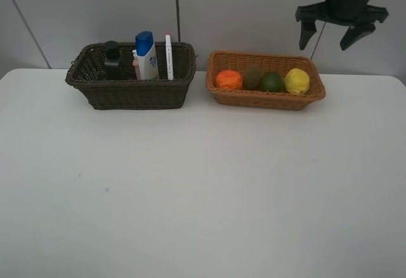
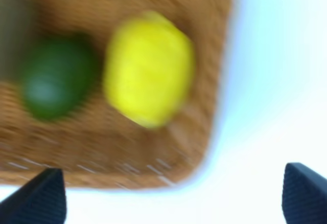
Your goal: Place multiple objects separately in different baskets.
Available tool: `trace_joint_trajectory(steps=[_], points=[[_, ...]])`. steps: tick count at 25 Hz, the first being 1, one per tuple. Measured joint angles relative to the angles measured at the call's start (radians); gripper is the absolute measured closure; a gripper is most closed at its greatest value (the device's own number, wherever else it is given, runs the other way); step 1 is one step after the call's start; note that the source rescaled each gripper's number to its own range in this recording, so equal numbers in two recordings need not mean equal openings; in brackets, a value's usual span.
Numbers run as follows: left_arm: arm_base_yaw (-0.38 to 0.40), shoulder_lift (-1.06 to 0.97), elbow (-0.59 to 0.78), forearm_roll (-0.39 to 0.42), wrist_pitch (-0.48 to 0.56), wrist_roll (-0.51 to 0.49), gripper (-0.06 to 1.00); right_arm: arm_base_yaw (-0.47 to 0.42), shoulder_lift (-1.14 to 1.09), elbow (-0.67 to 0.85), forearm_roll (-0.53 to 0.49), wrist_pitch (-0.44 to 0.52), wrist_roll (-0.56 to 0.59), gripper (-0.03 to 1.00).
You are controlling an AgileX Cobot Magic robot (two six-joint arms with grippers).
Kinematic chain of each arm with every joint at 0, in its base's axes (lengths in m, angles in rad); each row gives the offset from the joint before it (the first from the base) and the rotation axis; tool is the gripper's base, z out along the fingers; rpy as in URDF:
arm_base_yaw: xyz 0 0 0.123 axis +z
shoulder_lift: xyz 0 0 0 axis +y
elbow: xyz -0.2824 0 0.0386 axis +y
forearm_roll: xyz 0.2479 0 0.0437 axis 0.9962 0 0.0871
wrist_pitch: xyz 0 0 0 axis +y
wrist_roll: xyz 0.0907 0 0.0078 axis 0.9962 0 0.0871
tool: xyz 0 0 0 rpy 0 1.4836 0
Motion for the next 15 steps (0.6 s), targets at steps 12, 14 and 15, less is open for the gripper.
trace_joint_trajectory(steps=[12, 14, 15], points=[[0.000, 0.000, 0.000, 0.000, 0.000, 0.000, 0.00, -0.103, -0.689, 0.873, -0.013, -0.135, 0.066, -0.03], [0.000, 0.000, 0.000, 0.000, 0.000, 0.000, 0.00, -0.103, -0.862, 1.014, -0.014, -0.149, 0.074, -0.03], [0.000, 0.000, 0.000, 0.000, 0.000, 0.000, 0.00, -0.103, -0.955, 1.065, -0.015, -0.153, 0.082, -0.03]])
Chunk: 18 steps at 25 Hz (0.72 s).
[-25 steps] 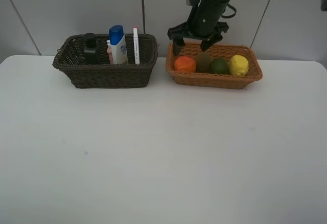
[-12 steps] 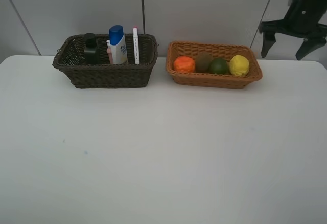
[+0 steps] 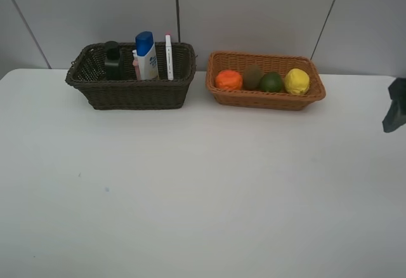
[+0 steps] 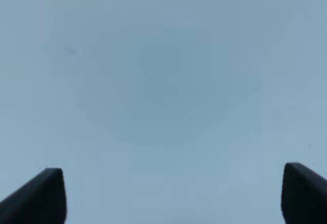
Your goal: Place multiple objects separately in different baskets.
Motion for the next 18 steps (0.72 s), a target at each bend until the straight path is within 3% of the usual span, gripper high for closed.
trace_joint_trajectory(steps=[6, 12, 18], points=[[0.000, 0.000, 0.000, 0.000, 0.000, 0.000, 0.00, 0.000, -0.521, 0.211, 0.011, 0.038, 0.040, -0.03], [0.000, 0.000, 0.000, 0.000, 0.000, 0.000, 0.00, 0.000, -0.973, 0.242, 0.015, 0.111, 0.049, -0.03], [0.000, 0.000, 0.000, 0.000, 0.000, 0.000, 0.00, 0.000, -1.121, 0.244, 0.024, 0.172, 0.042, -0.03]])
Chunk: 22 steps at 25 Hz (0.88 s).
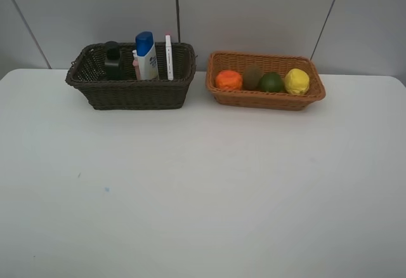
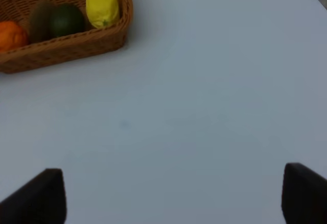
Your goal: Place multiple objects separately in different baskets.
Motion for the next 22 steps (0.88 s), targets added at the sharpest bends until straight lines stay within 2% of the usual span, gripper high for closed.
trace_joint_trajectory(steps=[4, 9, 14, 22], points=[[0.000, 0.000, 0.000, 0.000, 0.000, 0.000, 0.00, 0.000, 0.000, 0.000, 0.012, -0.011, -0.061, -0.03], [0.000, 0.000, 0.000, 0.000, 0.000, 0.000, 0.00, 0.000, 0.000, 0.006, -0.028, -0.073, -0.140, -0.03], [0.000, 0.000, 0.000, 0.000, 0.000, 0.000, 0.00, 0.000, 0.000, 0.044, -0.062, -0.140, -0.153, -0.03], [0.000, 0.000, 0.000, 0.000, 0.000, 0.000, 0.00, 0.000, 0.000, 0.047, -0.069, -0.149, -0.152, -0.03]])
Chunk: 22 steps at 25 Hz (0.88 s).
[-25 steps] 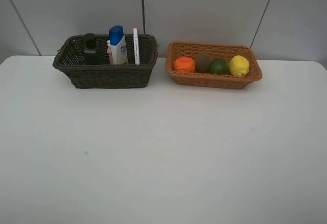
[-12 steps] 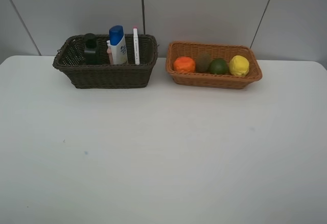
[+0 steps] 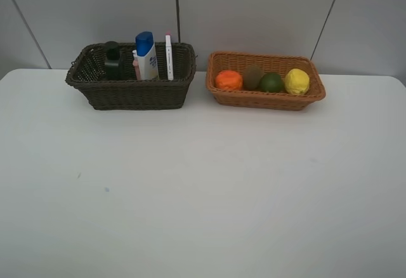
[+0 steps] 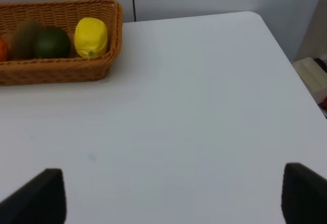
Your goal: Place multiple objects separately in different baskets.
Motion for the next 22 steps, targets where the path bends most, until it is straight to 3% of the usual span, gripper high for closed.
trace_joint_trajectory(steps=[22], points=[[0.000, 0.000, 0.000, 0.000, 0.000, 0.000, 0.00, 0.000, 0.000, 0.000, 0.000, -0.001, 0.000, -0.03]])
